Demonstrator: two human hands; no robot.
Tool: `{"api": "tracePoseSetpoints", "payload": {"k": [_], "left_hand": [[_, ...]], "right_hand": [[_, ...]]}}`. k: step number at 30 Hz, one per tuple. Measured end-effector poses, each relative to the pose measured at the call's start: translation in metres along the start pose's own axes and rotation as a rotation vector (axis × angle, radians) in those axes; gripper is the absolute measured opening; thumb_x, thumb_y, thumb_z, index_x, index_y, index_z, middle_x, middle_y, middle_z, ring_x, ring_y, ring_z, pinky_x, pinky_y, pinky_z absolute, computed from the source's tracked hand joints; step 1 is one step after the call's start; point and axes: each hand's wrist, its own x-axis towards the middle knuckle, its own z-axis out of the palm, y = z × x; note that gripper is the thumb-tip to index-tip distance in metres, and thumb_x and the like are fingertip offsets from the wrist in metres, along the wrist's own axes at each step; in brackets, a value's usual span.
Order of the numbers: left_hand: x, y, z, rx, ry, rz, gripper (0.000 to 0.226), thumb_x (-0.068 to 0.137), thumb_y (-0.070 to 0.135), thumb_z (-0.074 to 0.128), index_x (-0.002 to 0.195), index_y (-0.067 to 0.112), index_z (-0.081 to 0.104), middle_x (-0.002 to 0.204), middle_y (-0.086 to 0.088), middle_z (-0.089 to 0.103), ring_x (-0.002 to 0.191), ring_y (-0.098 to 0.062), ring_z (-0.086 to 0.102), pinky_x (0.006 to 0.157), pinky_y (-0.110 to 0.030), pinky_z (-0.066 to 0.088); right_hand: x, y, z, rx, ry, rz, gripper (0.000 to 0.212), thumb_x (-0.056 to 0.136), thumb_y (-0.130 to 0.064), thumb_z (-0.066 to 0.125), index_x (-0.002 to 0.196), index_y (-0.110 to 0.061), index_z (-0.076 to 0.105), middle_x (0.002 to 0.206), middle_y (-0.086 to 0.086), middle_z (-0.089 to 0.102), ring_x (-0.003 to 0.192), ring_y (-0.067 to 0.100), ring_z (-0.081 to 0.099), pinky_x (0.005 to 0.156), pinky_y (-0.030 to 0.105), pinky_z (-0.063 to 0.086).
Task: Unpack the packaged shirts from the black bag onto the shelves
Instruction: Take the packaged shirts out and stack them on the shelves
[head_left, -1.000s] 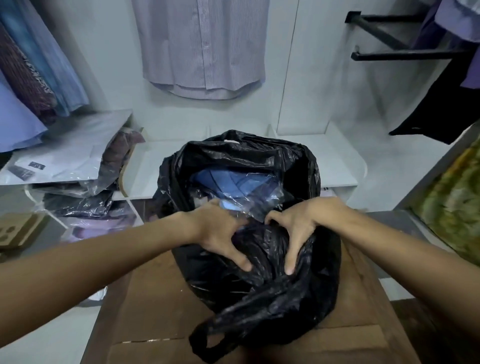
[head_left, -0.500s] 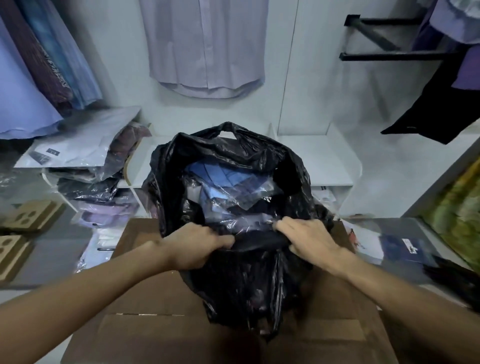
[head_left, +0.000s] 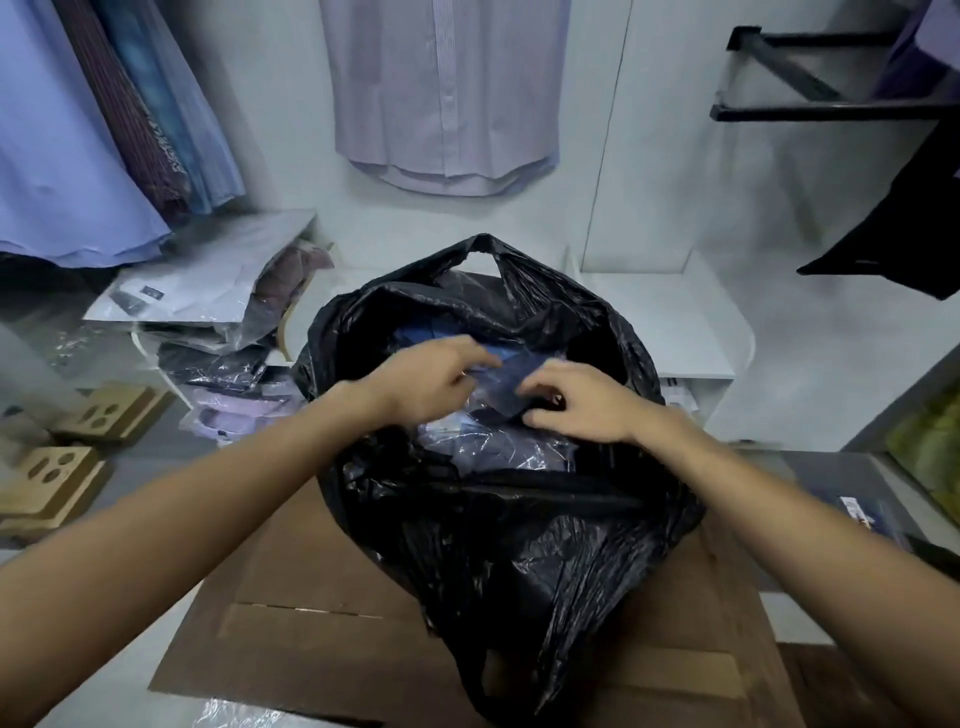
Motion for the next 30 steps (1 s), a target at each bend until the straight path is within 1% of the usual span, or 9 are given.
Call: {"api": "tracePoseSetpoints", "payload": {"k": [5, 7, 10, 13, 16, 19, 22, 26, 30], "left_hand": [[0.056, -0.007, -0.041, 0.126, -0.114, -0.093, 0.055, 0.090, 0.016, 0.041, 0.144, 0.013, 0.054, 0.147, -0.015, 0.055, 0.135, -0.032, 0.051, 0.113, -0.038, 0.037], [0.072, -0.014, -0.056, 0.123, -0.122, -0.133, 0.056, 0.097, 0.008, 0.045, 0.153, 0.010, 0.042, 0.157, -0.016, 0.042, 0.144, -0.031, 0.040, 0.118, -0.033, 0.029], [0.083, -0.023, -0.077, 0.072, -0.057, -0.152, 0.069, 0.096, 0.003, 0.043, 0.161, 0.015, 0.024, 0.167, -0.015, 0.020, 0.155, -0.026, 0.020, 0.124, -0.028, 0.012], [0.079, -0.029, -0.083, 0.054, -0.064, -0.073, 0.065, 0.087, -0.007, 0.045, 0.149, 0.012, 0.048, 0.157, -0.009, 0.044, 0.147, -0.025, 0.037, 0.121, -0.030, 0.024], [0.064, -0.031, -0.069, 0.186, -0.264, -0.007, 0.067, 0.080, -0.007, 0.055, 0.144, 0.012, 0.055, 0.149, -0.008, 0.054, 0.138, -0.025, 0.049, 0.115, -0.033, 0.035], [0.050, -0.034, -0.035, 0.330, -0.500, -0.017, 0.065, 0.080, 0.026, 0.077, 0.141, 0.019, 0.057, 0.139, -0.004, 0.061, 0.126, -0.024, 0.058, 0.104, -0.035, 0.047], [0.042, -0.027, 0.006, 0.635, -0.338, 0.018, 0.072, 0.078, 0.063, 0.071, 0.134, 0.020, 0.056, 0.133, -0.003, 0.055, 0.116, -0.028, 0.062, 0.093, -0.040, 0.050], [0.041, -0.014, 0.024, 0.833, -0.110, 0.161, 0.045, 0.099, 0.045, 0.050, 0.132, 0.015, 0.052, 0.134, -0.006, 0.055, 0.115, -0.028, 0.061, 0.093, -0.041, 0.043], [0.038, -0.007, 0.026, 0.877, -0.127, 0.165, 0.041, 0.100, 0.036, 0.054, 0.133, 0.013, 0.052, 0.132, -0.008, 0.052, 0.112, -0.029, 0.061, 0.093, -0.042, 0.043]], "right_hand": [[0.052, -0.029, 0.032, -0.418, -0.014, 0.122, 0.094, 0.081, -0.050, 0.076, 0.159, -0.021, 0.031, 0.159, 0.002, 0.037, 0.139, 0.030, 0.040, 0.110, 0.043, 0.037], [0.060, -0.032, 0.037, -0.428, 0.018, 0.121, 0.081, 0.088, -0.043, 0.074, 0.157, -0.026, 0.035, 0.159, -0.001, 0.039, 0.142, 0.027, 0.040, 0.109, 0.043, 0.034], [0.062, -0.028, 0.040, -0.438, 0.225, 0.072, 0.036, 0.096, -0.034, 0.063, 0.132, -0.030, 0.062, 0.132, -0.004, 0.063, 0.126, 0.027, 0.056, 0.098, 0.039, 0.037], [0.059, -0.024, 0.042, -0.411, 0.296, -0.015, 0.017, 0.093, -0.029, 0.060, 0.105, -0.029, 0.072, 0.108, -0.006, 0.068, 0.110, 0.025, 0.063, 0.090, 0.037, 0.040], [0.056, -0.016, 0.039, -0.200, 0.219, -0.023, 0.005, 0.087, -0.029, 0.073, 0.091, -0.027, 0.075, 0.096, -0.008, 0.068, 0.099, 0.020, 0.066, 0.084, 0.034, 0.048], [0.051, -0.010, 0.033, 0.078, 0.130, -0.007, 0.013, 0.081, -0.027, 0.085, 0.076, -0.027, 0.073, 0.082, -0.007, 0.070, 0.080, 0.010, 0.066, 0.077, 0.027, 0.051], [0.039, -0.010, 0.034, 0.174, 0.038, 0.050, 0.010, 0.083, -0.026, 0.085, 0.080, -0.024, 0.075, 0.073, -0.010, 0.072, 0.070, 0.004, 0.066, 0.071, 0.016, 0.050], [0.027, -0.012, 0.039, 0.232, 0.084, 0.106, 0.011, 0.085, -0.027, 0.081, 0.092, -0.021, 0.075, 0.067, -0.011, 0.069, 0.060, 0.000, 0.060, 0.068, 0.018, 0.051], [0.024, -0.018, 0.038, 0.291, 0.181, 0.213, 0.017, 0.081, -0.031, 0.084, 0.089, -0.020, 0.074, 0.074, 0.000, 0.074, 0.059, 0.001, 0.059, 0.073, 0.030, 0.057]]}}
